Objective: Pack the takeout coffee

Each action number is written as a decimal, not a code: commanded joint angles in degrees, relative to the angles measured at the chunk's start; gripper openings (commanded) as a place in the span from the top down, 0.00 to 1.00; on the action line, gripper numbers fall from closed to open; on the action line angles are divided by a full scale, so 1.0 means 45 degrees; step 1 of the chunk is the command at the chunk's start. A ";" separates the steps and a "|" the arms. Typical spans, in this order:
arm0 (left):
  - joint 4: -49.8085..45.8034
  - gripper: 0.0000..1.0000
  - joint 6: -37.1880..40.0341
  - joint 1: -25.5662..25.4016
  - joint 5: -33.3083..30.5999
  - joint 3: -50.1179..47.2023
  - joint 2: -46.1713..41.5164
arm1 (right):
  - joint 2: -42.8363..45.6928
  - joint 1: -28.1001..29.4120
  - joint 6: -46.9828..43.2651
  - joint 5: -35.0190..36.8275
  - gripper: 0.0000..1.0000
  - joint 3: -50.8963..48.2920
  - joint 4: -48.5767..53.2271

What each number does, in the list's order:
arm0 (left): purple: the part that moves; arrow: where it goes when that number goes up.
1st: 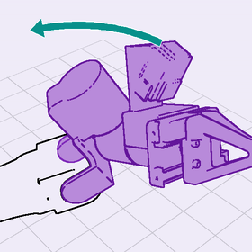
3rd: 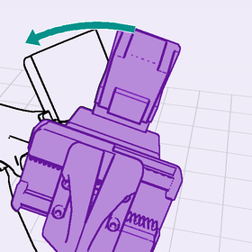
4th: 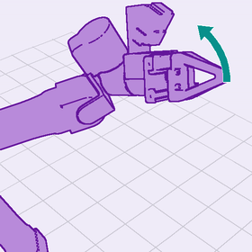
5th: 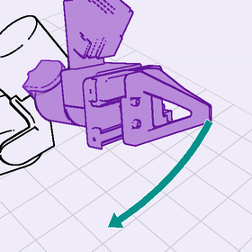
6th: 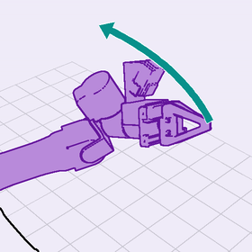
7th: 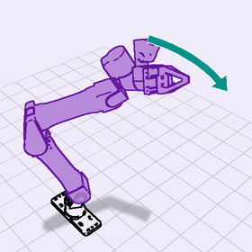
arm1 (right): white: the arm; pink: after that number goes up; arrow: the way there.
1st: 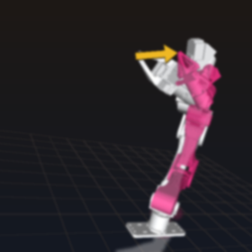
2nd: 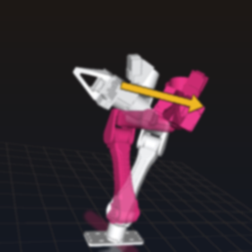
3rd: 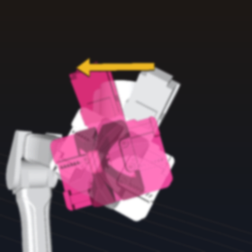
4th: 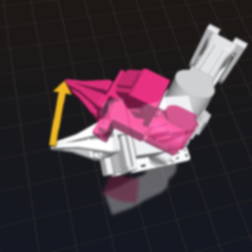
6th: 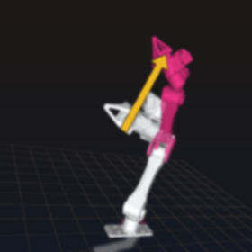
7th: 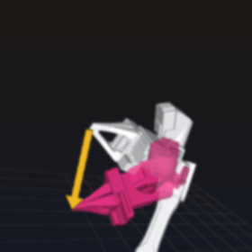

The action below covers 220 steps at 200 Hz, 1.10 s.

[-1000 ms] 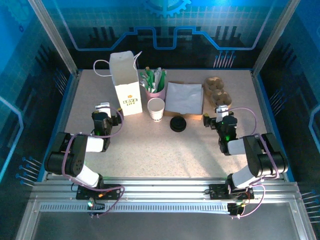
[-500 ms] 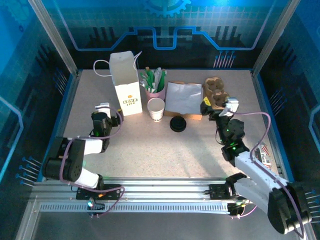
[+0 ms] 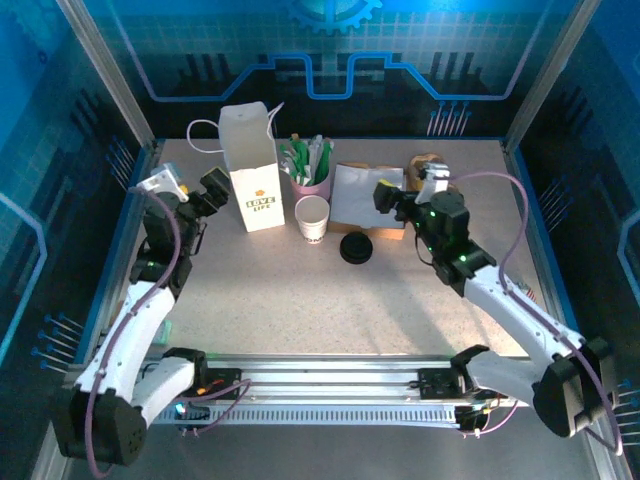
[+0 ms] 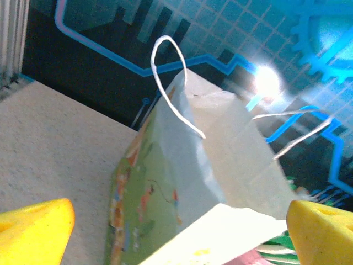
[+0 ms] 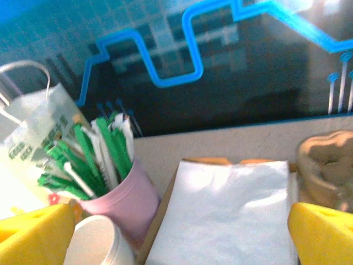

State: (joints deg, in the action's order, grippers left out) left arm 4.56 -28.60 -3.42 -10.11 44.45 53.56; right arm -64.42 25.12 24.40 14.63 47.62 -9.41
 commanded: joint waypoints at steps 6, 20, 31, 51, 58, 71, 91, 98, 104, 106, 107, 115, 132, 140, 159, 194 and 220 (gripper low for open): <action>-0.2289 0.01 -0.0789 0.0117 0.1628 0.0467 -0.0458 | -0.1383 0.0812 -0.0389 0.0050 0.00 0.2026 0.3484; -0.3138 0.01 -0.0475 0.0086 0.1633 0.0662 -0.0617 | -0.2225 0.1369 -0.0727 0.0337 0.00 0.2972 0.4358; -0.3330 0.01 -0.0470 -0.0025 0.1112 0.0416 -0.0795 | -0.2872 0.1727 -0.1066 0.0483 0.00 0.3722 0.4975; -0.1886 0.01 -0.0463 -0.0561 0.0442 -0.0912 -0.1518 | -0.4058 0.2139 -0.1459 0.0513 0.01 0.4977 0.6009; -0.1377 0.00 -0.0680 -0.0568 0.0656 -0.1304 -0.1693 | -0.4539 0.2203 -0.1534 0.0491 0.01 0.5417 0.6449; -0.1152 0.01 -0.0689 -0.0570 0.0986 -0.1413 -0.1679 | -0.5368 0.2263 -0.1556 0.0498 0.03 0.6389 0.7420; -0.2048 0.01 -0.0014 -0.0636 0.0969 -0.0797 -0.1327 | -0.6342 0.2371 -0.1655 0.0398 0.04 0.7425 0.8316; -0.2213 0.01 0.0168 -0.0680 0.0794 -0.0705 -0.1189 | -0.6638 0.2413 -0.1672 0.0363 0.05 0.7777 0.8602; -0.2393 0.01 0.0258 -0.0694 0.0658 -0.0604 -0.1120 | -0.6870 0.2475 -0.1702 0.0343 0.05 0.8073 0.8780; -0.2456 0.01 0.0266 -0.0717 0.0604 -0.0576 -0.1101 | -0.6942 0.2491 -0.1719 0.0347 0.05 0.8164 0.8827; -0.2486 0.01 0.0264 -0.0720 0.0585 -0.0559 -0.1092 | -0.6977 0.2507 -0.1725 0.0335 0.05 0.8225 0.8857; -0.2700 0.01 0.0223 -0.0741 0.0538 -0.0469 -0.1035 | -0.7277 0.2593 -0.1821 0.0303 0.06 0.8577 0.9025; -0.2671 0.01 0.0363 -0.0935 0.0606 -0.0491 -0.1060 | -0.7891 0.2788 -0.2103 0.0462 0.07 0.9393 0.9405; -0.2611 0.01 0.0472 -0.1058 0.0586 -0.0523 -0.1075 | -0.8202 0.2850 -0.2205 0.0550 0.07 0.9762 0.9620; -0.2739 0.01 0.0699 -0.1335 0.0310 -0.0527 -0.1058 | -0.8930 0.2961 -0.2431 0.0662 0.09 1.0680 1.0093; -0.3011 0.00 0.0965 -0.1571 0.0020 -0.0399 -0.1021 | -1.0371 0.3125 -0.2721 0.0637 0.14 1.2467 1.1162; -0.3054 0.01 0.1019 -0.1748 0.0078 -0.0390 -0.0964 | -1.0931 0.3188 -0.2691 0.0841 0.18 1.2991 1.1547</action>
State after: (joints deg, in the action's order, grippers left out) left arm -7.94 -25.96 -10.39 -8.73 40.47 49.04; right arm -111.55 38.48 13.17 17.19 103.50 37.65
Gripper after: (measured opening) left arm 0.994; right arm 0.833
